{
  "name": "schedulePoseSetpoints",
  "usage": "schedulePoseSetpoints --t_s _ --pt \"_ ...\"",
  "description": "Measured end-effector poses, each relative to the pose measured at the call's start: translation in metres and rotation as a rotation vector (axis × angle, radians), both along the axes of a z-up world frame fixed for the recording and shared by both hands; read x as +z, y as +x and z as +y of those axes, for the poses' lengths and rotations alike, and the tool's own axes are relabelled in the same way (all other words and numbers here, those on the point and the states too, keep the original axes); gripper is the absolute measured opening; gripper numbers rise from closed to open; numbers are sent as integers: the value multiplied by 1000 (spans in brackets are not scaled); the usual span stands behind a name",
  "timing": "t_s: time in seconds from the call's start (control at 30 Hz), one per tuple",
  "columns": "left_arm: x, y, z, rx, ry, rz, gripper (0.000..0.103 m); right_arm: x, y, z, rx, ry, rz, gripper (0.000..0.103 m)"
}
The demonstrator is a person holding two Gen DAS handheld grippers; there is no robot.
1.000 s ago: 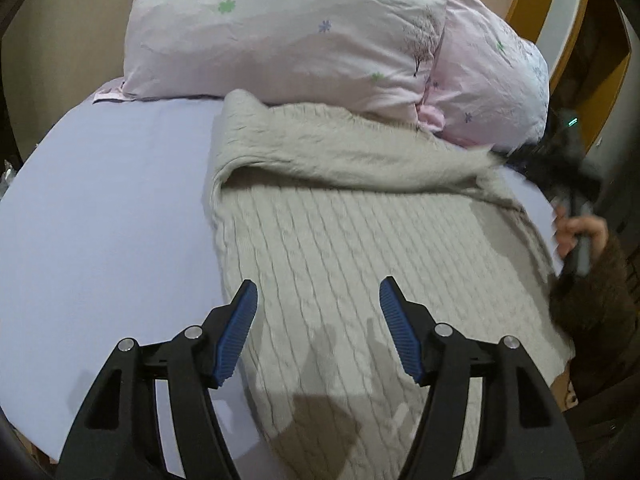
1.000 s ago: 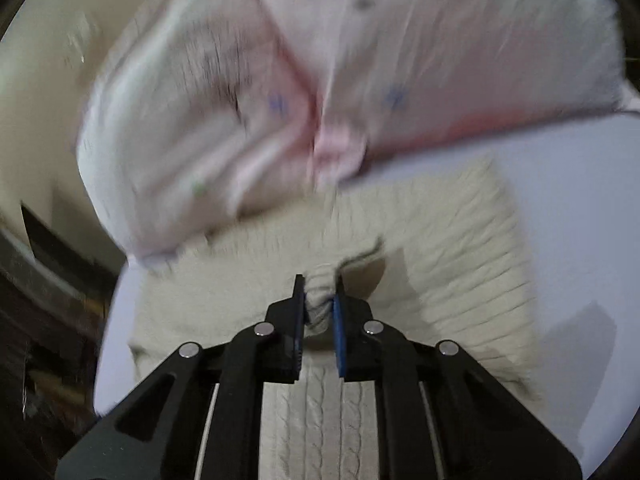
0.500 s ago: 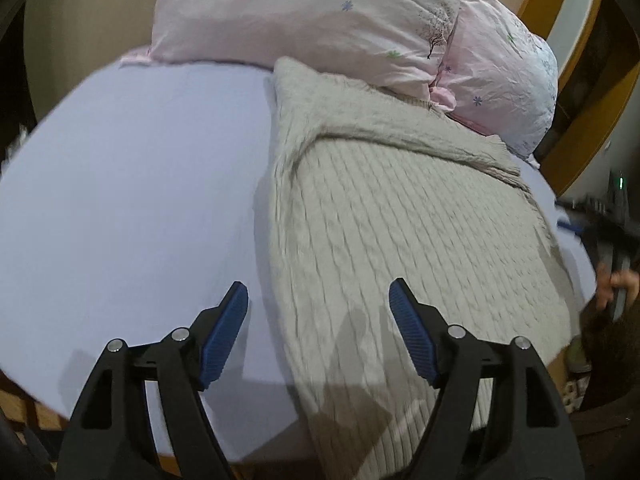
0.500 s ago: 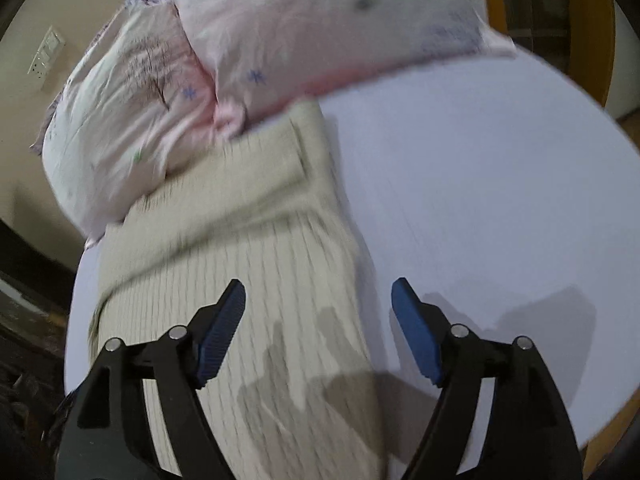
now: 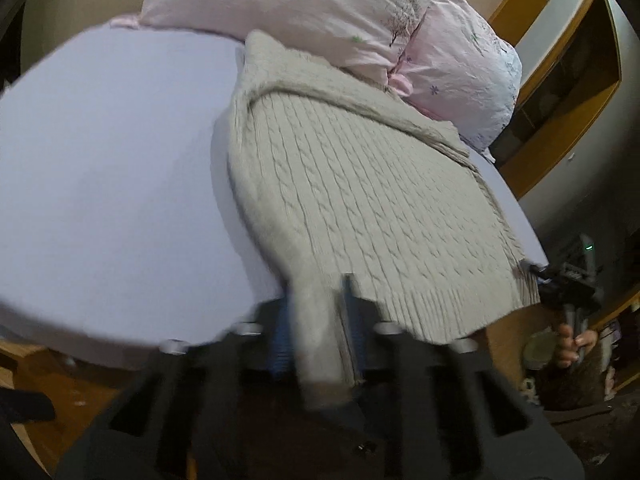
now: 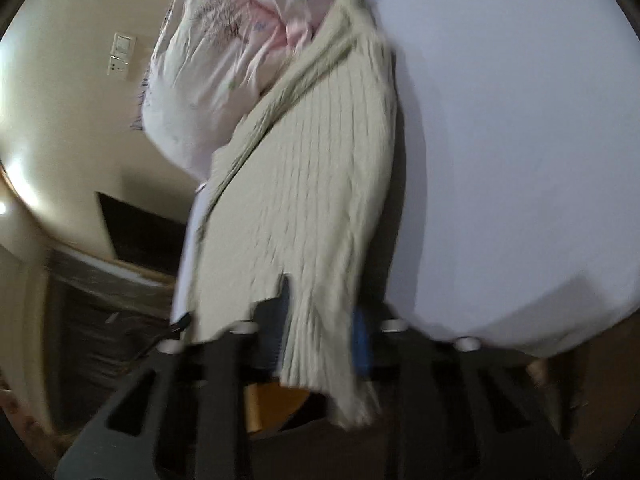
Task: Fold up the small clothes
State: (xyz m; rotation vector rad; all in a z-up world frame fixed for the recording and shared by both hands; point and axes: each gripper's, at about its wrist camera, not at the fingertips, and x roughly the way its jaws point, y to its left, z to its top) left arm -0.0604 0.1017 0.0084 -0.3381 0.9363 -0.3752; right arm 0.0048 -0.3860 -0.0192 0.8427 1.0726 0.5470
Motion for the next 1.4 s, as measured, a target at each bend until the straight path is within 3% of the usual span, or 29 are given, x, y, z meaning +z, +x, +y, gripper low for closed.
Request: schedulePoseSetpoints --t_s 0.1,0.3,0.47,0.6,0.63,0.67,0.7,0.77,0.87,0.9,0.97,1.03,1.17,1.27,1.33,1.37,1.4 --pt "3 3 1 -8 -15 -6 8 1 4 1 -8 130 -32 9" --pt "52 42 21 16 -91 -148 8 61 47 -15 -88 278 -258 8" --pt "81 150 39 150 -136 -226 8 87 136 -27 -196 292 -331 8" --pt "69 247 34 246 -72 -196 8 65 234 -24 -356 208 -216 11" --pt "57 281 31 264 -49 -150 8 57 251 -23 -395 167 -181 14" --pt "46 303 31 276 -36 -95 8 50 266 -22 -431 128 -146 25" --pt "36 317 31 289 -40 -42 8 41 280 -21 -469 105 -113 50" --pt "25 328 41 302 -129 20 8 31 293 -21 -491 128 -90 81" --pt "27 319 60 285 -248 5 21 34 288 -29 -496 166 -158 89" --pt "31 312 66 290 -251 -14 47 38 284 -30 -490 150 -197 92" --pt "43 292 75 360 -169 -82 93 43 276 -29 -483 116 -232 94" --pt "47 281 79 334 -159 -114 93 49 282 -27 -472 75 -234 94" --pt "29 278 55 182 -91 0 92 61 263 -26 -473 7 -281 95" --pt "9 281 36 128 -42 89 80 61 263 -16 -448 -7 -291 95" --pt "7 280 33 129 -49 74 72 58 265 -10 -425 -15 -285 95" --pt "4 279 33 125 -75 90 59 56 266 -9 -415 -13 -280 95" --pt "1 277 35 139 -103 101 52 54 269 -6 -400 -4 -272 95"
